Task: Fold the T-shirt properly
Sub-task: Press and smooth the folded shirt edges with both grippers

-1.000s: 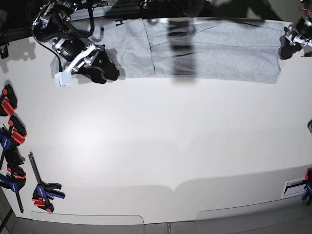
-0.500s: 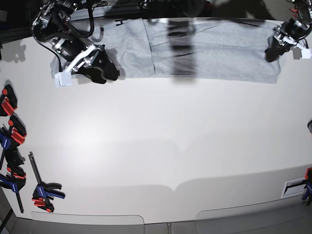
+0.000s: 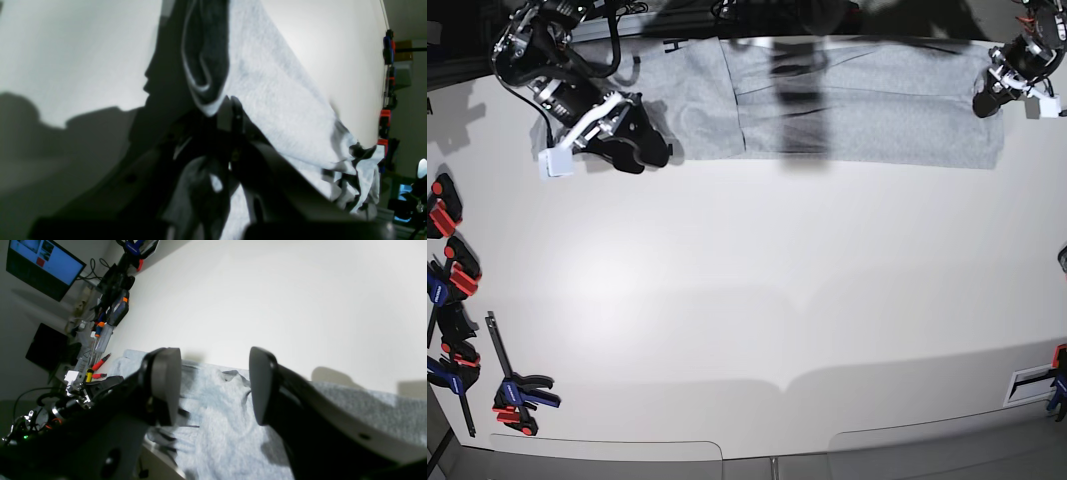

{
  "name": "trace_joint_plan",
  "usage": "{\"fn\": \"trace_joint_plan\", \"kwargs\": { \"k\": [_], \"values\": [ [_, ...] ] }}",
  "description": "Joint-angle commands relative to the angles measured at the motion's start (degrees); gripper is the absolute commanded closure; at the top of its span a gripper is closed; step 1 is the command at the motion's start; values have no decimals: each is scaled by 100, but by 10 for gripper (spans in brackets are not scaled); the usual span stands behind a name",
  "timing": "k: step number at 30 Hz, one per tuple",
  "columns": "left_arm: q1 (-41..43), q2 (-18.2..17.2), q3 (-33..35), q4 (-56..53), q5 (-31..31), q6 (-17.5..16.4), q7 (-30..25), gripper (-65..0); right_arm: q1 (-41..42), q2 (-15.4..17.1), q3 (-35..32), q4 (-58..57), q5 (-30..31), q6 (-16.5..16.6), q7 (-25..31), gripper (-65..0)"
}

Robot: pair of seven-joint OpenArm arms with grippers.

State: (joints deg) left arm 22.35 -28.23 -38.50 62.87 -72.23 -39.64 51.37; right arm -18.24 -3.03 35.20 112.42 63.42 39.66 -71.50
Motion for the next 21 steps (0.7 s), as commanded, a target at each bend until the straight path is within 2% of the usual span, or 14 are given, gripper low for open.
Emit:
{"fn": "trace_joint_plan", "kwargs": {
  "k": [1,7,13,16,19,21],
  "values": [
    [20,-146,-225,52,-188,-36,-92,0,31,17,-2,109,168,34,179,-307],
    [22,-151,-1130,52,-284,-36,179,0,192,17,-2,109,127,34,258,-307],
    [35,-146,-1174,103,-1277,-36,1080,0,413,37,0,109,109,34,260,-305],
    [35,-111,-1172,431,-1277,-36,1733,0,411,195,13,109,-31,34,256,-305],
    [111,-11,-1169,1071,-1277,-36,1869,0,409,398,164,109,-350,34,275,-305],
    [212,129,-1169,1655,-1277,-36,1897,0,409,507,428,109,-343,34,275,-305]
  ]
}}
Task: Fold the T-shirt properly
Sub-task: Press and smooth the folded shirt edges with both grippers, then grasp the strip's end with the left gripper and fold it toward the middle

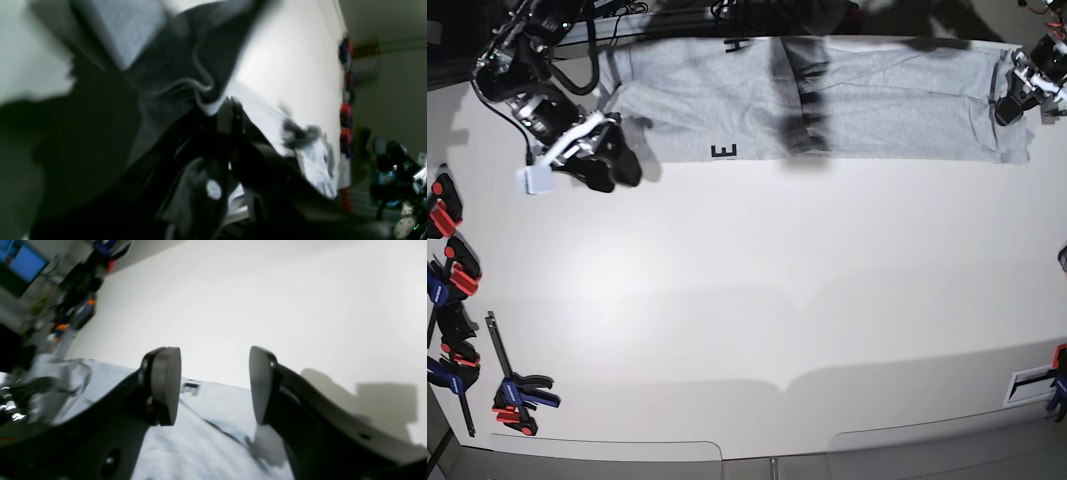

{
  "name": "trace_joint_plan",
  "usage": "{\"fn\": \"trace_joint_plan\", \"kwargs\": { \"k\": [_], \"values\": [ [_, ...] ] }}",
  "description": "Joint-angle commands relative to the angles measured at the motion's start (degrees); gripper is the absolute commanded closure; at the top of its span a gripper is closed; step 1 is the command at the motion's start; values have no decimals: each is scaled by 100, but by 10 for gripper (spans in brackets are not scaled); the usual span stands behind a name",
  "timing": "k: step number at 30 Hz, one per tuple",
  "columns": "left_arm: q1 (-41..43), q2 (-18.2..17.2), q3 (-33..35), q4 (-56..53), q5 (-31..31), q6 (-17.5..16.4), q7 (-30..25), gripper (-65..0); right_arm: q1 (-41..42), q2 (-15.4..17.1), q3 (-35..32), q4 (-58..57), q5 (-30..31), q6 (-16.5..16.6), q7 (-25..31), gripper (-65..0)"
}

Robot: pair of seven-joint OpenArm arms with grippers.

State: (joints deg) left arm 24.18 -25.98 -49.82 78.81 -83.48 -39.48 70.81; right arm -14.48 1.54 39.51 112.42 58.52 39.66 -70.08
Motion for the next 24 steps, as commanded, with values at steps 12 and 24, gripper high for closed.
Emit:
{"fn": "trace_joint_plan", "kwargs": {
  "k": [12,24],
  "values": [
    [269,713,1709,2586,-152,-52,-227,0,-72,693,1113,107,138,34,199,-305],
    [-70,1182,3576,2597,866,-52,-614,0,-92,686,1110,105,-199,34,332,-305]
  ]
}}
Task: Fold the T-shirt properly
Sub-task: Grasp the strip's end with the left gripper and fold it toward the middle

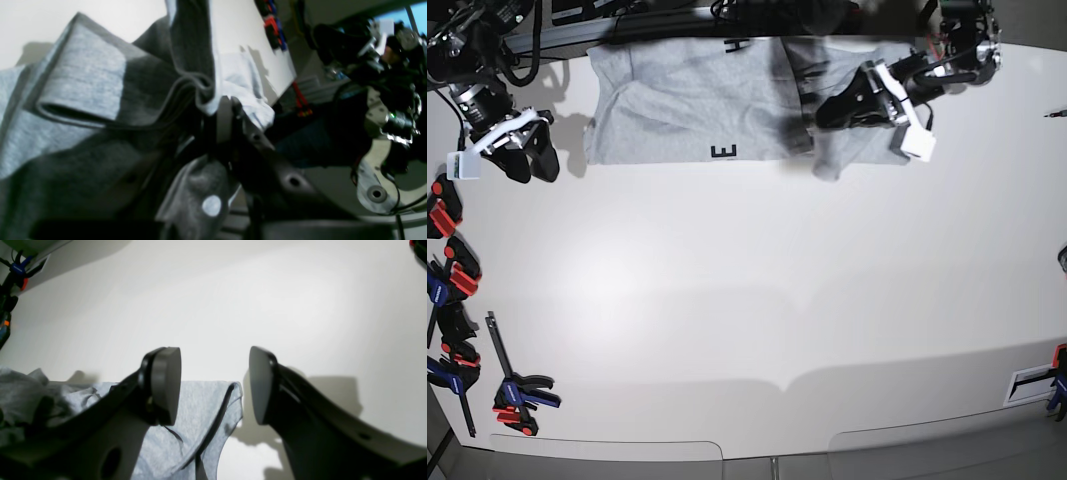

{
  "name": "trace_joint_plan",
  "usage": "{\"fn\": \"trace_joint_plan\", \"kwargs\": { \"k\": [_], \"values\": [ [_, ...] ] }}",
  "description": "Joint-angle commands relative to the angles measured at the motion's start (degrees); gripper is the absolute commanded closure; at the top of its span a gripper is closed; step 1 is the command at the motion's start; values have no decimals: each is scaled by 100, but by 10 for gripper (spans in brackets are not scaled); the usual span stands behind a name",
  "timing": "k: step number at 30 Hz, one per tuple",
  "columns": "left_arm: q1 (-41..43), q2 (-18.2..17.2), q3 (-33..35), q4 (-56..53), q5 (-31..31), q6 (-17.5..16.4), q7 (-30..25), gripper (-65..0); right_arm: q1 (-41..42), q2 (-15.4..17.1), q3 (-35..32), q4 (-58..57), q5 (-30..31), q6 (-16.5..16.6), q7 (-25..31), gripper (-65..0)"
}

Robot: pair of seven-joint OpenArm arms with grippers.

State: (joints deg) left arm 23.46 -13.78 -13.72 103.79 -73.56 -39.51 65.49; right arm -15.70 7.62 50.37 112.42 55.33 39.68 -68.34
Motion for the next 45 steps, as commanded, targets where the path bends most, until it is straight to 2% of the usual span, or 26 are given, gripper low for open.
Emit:
{"fn": "trace_joint_plan", "kwargs": {
  "k": [1,5,6,8,9,10,21,23,25,26,27,30,32,35,39,41,45],
  "values": [
    [4,-37,31,98,-7,-49,-129,0,28,79,24,105,122,32,160,-305],
    [4,-39,188,98,328,-49,-146,0,28,79,24,105,122,32,160,-305],
    [4,-37,188,98,310,-49,-149,-36,28,76,24,105,125,32,160,-305],
    [4,-37,188,98,306,-49,-205,-253,31,76,24,105,155,32,160,-305],
    [4,-37,188,98,306,-49,-240,-308,31,76,24,105,173,32,160,-305],
    [4,-37,188,98,304,-49,-260,-321,31,76,24,105,186,32,162,-305],
    [2,-48,162,129,136,-49,-256,-304,31,79,24,105,184,32,173,-305],
    [2,-87,92,179,402,-49,-254,-234,31,79,24,105,184,32,173,-305],
    [0,-120,-66,205,885,-49,-262,-112,31,79,24,105,184,32,170,-305],
    [2,-136,-157,205,1185,-49,-271,-22,31,79,24,105,184,32,170,-305],
    [4,-140,-236,205,1537,-49,-317,0,31,79,24,105,184,32,173,-305],
    [22,-149,-293,205,2527,-49,-774,0,31,76,24,105,186,32,181,-305],
    [17,-149,-238,199,2920,-44,-1084,0,33,76,24,105,186,32,181,-305],
    [13,-149,-24,199,3414,289,-1484,0,31,79,24,105,186,32,181,-305],
    [-44,-146,590,195,4105,678,-1768,0,33,79,24,105,186,32,192,-305],
    [-131,-149,909,195,4301,876,-1860,0,31,76,24,105,188,32,190,-305],
    [-435,-105,1547,195,4339,1023,-1875,0,31,76,24,105,186,32,190,-305]
  ]
}}
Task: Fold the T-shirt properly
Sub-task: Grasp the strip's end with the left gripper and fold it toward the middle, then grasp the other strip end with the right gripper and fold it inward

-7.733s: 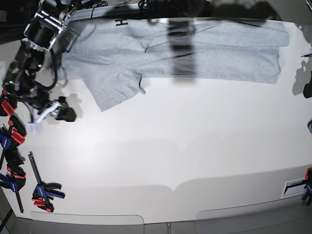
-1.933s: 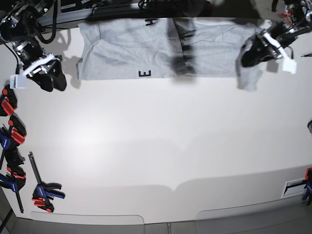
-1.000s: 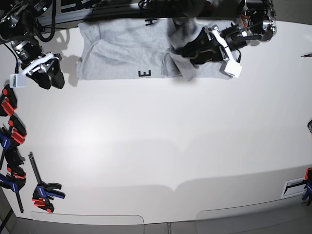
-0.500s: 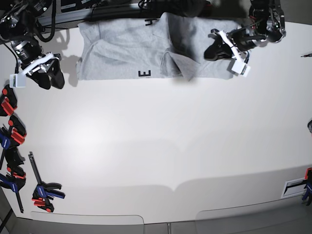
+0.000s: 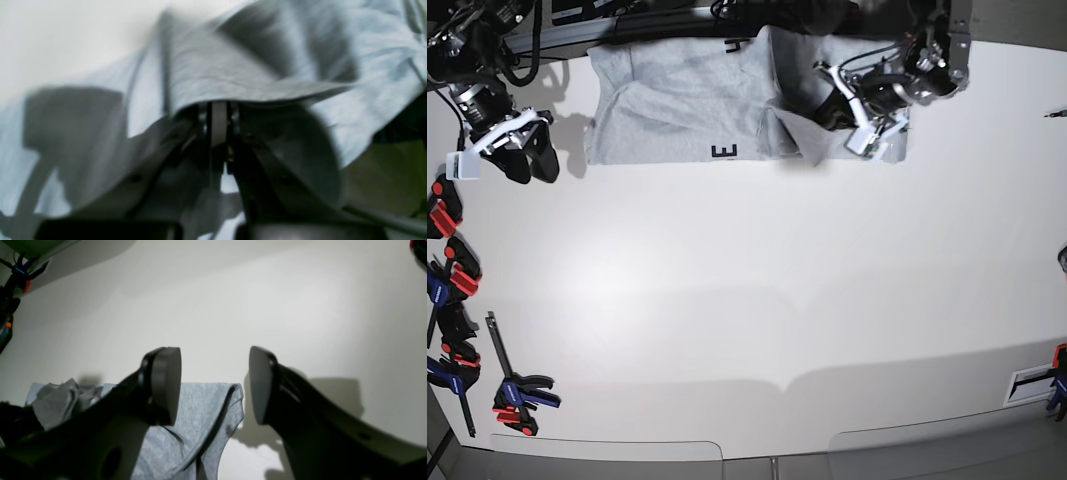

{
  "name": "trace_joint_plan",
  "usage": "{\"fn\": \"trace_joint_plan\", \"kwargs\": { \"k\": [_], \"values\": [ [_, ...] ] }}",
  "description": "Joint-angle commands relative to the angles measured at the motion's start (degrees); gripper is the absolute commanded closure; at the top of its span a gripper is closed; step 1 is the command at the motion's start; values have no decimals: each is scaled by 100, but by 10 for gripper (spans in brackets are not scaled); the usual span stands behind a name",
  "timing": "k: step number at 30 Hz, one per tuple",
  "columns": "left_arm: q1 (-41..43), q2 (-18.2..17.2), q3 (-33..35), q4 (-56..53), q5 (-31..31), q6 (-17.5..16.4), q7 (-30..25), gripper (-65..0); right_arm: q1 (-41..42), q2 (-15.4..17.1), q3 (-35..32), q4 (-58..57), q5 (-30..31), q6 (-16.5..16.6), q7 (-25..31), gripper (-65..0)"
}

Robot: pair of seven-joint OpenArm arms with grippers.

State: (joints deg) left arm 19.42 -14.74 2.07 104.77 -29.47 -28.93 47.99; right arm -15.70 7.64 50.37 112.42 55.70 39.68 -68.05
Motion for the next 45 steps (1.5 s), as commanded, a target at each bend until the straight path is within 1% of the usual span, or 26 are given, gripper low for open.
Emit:
{"fn": "trace_joint_plan", "kwargs": {
  "k": [1,4,7,8,11,14,16,17,18,21,22,24,25,29,33,35,38,41,45],
  "values": [
    [-122,55,116,96,-55,-35,-138,0,31,74,24,105,149,32,162,-305],
    [-400,295,476,96,-35,-39,-153,0,31,57,24,105,151,32,162,-305],
    [-608,479,682,96,-39,-39,-365,0,31,17,24,105,151,32,160,-305],
    [-656,522,721,96,-59,-37,-422,0,31,-4,24,105,151,32,162,-305],
    [-782,511,750,98,-83,-37,-455,0,31,-37,24,105,149,32,157,-305],
    [-831,498,640,131,-271,-39,-173,0,17,-11,24,105,107,32,153,-305],
    [-798,498,483,210,-533,-66,44,0,-79,26,24,103,-107,32,177,-306],
    [-782,481,409,249,-592,-116,90,0,-175,70,17,96,-238,32,173,-317],
    [-780,417,354,284,-616,-155,105,-11,-310,122,-11,79,-356,32,208,-345],
    [-785,144,326,297,-612,-153,94,-135,-769,275,-127,-105,-640,32,470,-425],
    [-785,42,326,297,-612,-153,87,-167,-870,299,-138,-221,-645,32,485,-433],
    [-787,-129,326,297,-608,-153,72,-197,-944,286,-138,-501,-570,32,459,-432],
    [-785,-195,326,297,-597,-151,55,-197,-942,267,-138,-654,-496,32,450,-432],
    [-785,-323,321,295,-595,-149,50,-197,-857,234,-151,-1325,170,32,221,-432],
    [-785,-337,321,295,-595,-149,37,-197,-743,236,-170,-1812,761,32,-22,-432],
    [-787,-339,321,295,-592,-149,35,-197,-697,236,-170,-1993,935,32,-149,-432],
    [-787,-339,321,295,-592,-149,37,-197,-686,234,-251,-2164,894,32,-186,-432],
    [-785,-339,321,295,-592,-149,37,-197,-686,214,-420,-2210,621,32,-184,-432],
    [-785,-339,321,295,-592,-149,37,-197,-686,70,-660,-2208,520,32,-184,-432]
  ]
}}
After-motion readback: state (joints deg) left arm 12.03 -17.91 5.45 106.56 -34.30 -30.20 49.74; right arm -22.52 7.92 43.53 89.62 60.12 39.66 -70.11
